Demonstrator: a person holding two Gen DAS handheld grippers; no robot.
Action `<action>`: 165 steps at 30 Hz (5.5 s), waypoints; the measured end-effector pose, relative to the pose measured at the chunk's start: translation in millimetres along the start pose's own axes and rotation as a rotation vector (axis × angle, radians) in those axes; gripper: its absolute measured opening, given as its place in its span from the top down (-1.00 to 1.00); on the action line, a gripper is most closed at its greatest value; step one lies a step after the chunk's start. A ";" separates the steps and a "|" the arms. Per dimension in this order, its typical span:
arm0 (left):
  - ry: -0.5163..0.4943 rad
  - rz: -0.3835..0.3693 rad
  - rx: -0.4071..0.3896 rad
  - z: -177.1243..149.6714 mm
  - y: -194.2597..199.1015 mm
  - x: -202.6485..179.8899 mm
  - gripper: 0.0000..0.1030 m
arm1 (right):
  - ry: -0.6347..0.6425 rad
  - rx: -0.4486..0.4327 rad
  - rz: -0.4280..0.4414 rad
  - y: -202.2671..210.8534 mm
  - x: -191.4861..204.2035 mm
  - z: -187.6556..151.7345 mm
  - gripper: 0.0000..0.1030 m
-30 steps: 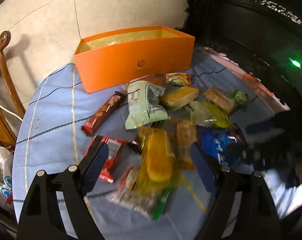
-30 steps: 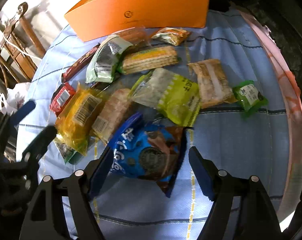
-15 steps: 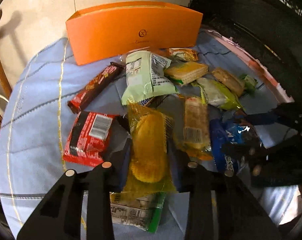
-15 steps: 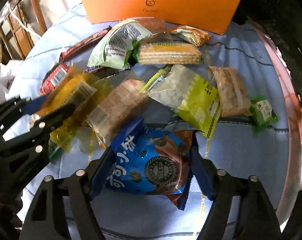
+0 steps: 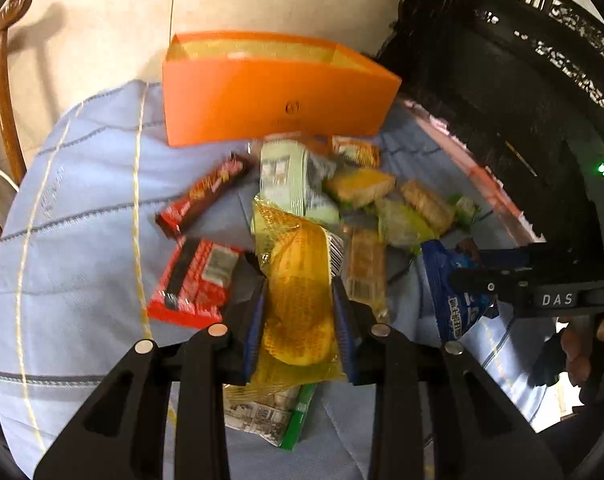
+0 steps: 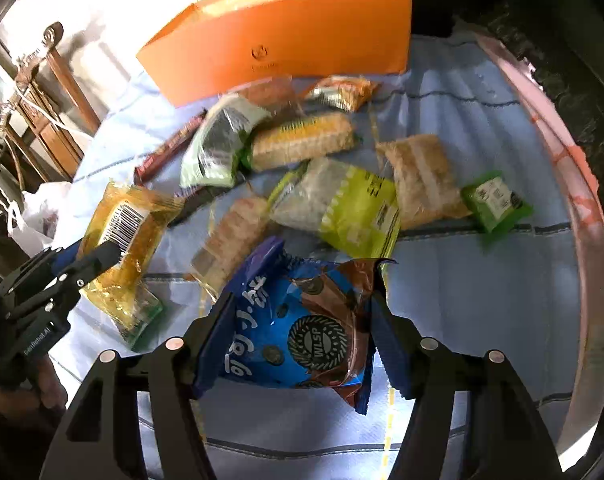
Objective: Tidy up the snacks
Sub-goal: 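Drop corn pack into orange box with left tool while right tool drops cookie bag in, then grasp white printed pack with left tool while right tool grasps brown paper pack, then drop white pack into orange box with left tool while right tool drops brown pack in, then grasp red wrapper pack with left tool while right tool grasps yellow-green seed bag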
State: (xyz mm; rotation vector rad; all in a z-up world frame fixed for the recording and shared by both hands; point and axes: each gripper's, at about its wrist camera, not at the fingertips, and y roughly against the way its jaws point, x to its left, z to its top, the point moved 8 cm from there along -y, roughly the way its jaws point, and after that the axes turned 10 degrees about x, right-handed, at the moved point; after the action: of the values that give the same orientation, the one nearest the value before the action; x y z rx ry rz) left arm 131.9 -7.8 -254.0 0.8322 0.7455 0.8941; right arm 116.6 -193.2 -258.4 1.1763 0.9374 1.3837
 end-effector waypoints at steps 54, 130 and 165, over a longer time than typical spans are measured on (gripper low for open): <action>0.109 0.170 -0.231 244.4 23.9 61.0 -0.83 | 0.006 -0.279 -0.130 91.5 -60.9 232.9 -0.66; -0.037 0.169 -0.438 282.8 124.2 -0.3 -0.02 | 0.104 -0.508 -0.039 231.7 8.0 239.9 0.17; 0.148 0.288 0.113 9.5 -62.4 83.1 -0.80 | 0.061 0.073 -0.202 -47.8 -47.2 54.2 -0.93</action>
State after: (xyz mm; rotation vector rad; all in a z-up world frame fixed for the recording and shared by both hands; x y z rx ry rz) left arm 197.9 39.2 -319.8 0.9975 0.8233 1.1890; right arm 178.7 -235.9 -300.6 1.0666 1.1264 1.2378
